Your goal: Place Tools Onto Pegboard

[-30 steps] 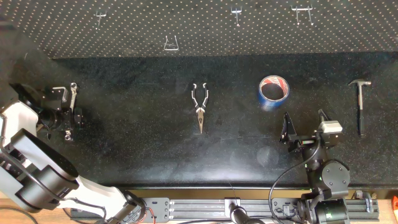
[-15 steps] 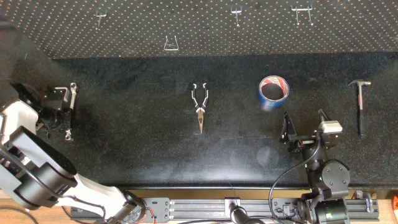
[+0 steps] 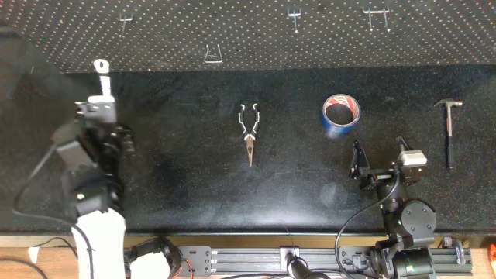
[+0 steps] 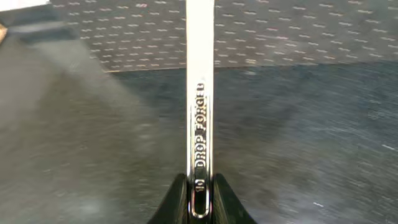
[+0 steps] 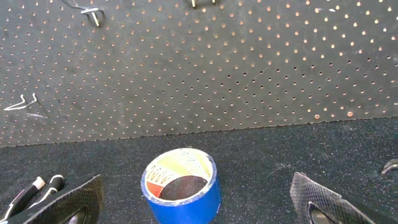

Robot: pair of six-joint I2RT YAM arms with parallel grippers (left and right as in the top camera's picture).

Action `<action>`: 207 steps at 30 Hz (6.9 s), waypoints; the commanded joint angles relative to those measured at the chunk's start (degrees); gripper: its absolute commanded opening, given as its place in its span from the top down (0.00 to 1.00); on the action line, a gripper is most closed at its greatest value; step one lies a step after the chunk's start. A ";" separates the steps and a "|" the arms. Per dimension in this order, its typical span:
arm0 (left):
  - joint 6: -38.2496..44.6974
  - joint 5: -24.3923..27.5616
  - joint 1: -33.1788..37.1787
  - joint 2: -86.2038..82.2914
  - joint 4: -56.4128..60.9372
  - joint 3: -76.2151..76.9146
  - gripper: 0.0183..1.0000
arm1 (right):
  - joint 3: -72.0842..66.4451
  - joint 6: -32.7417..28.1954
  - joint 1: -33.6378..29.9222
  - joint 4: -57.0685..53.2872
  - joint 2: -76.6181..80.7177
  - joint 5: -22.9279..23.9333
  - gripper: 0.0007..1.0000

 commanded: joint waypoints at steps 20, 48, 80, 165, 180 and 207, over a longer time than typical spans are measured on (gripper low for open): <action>-6.32 -1.64 -9.73 6.95 23.63 -4.94 0.99 | -0.22 0.66 0.24 -0.28 -0.35 0.48 0.03; -6.36 1.16 -9.73 1.20 30.51 -8.81 0.99 | -0.22 0.66 0.24 -0.28 -0.35 0.48 0.02; -6.36 -11.06 -12.02 8.26 17.88 -4.87 0.00 | -0.22 0.66 0.24 -0.28 -0.35 0.48 0.02; -49.94 -23.63 -47.84 31.34 -37.16 45.29 0.99 | -0.22 0.66 0.24 -0.28 -0.37 0.48 0.02; -28.98 -30.36 -44.37 36.89 -3.63 45.22 0.99 | -0.22 0.66 0.24 -0.28 -0.37 0.48 0.02; -29.24 -27.36 -42.05 48.19 -7.93 44.87 0.48 | -0.22 0.66 0.24 -0.28 -0.37 0.48 0.02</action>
